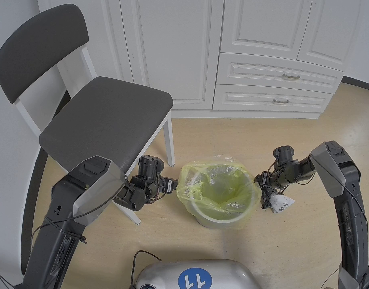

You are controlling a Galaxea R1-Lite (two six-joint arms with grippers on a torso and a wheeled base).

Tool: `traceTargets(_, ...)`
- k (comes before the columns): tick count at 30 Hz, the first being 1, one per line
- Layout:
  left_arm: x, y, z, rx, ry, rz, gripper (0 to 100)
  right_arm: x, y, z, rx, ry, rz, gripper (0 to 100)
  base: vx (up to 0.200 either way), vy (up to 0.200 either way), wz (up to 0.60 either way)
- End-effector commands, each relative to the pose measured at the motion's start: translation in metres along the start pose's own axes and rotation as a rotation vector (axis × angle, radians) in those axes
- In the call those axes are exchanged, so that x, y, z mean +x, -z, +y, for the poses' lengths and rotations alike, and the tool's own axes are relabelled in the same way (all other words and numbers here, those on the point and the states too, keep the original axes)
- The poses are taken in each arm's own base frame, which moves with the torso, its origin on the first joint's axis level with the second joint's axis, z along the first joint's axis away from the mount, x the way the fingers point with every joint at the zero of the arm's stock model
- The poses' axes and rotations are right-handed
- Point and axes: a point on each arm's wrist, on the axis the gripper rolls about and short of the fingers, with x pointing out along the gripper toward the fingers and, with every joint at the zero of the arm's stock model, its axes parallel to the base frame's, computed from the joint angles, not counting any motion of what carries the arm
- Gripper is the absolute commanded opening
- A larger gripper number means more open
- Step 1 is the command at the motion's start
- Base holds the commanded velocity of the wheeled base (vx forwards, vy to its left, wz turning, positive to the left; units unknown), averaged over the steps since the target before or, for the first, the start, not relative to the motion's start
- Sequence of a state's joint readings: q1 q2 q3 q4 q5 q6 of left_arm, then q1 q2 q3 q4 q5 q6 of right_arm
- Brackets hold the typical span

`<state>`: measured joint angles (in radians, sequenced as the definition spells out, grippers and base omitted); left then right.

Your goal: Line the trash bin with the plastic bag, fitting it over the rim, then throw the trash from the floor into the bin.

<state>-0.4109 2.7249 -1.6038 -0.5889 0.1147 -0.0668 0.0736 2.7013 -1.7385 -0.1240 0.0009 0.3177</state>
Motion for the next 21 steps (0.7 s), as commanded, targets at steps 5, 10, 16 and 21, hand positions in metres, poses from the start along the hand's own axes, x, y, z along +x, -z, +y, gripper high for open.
traceTargets(5,0.027,0.013,0.009,0.002,-0.026,0.079,100,0.021,0.018,0.005,-0.028,0.023,0.085,100,0.000,0.000,0.00)
traceTargets(10,0.023,0.006,0.022,-0.015,-0.046,0.076,100,0.017,0.015,0.005,-0.034,0.019,0.080,100,0.000,0.000,0.00)
traceTargets(16,-0.031,-0.034,0.031,-0.015,-0.063,0.066,100,0.010,0.010,0.006,-0.021,0.015,0.068,100,0.000,0.000,0.00)
traceTargets(21,-0.101,-0.053,0.026,0.022,-0.032,0.080,100,0.004,0.003,0.003,-0.009,0.012,0.056,100,0.000,0.000,0.00)
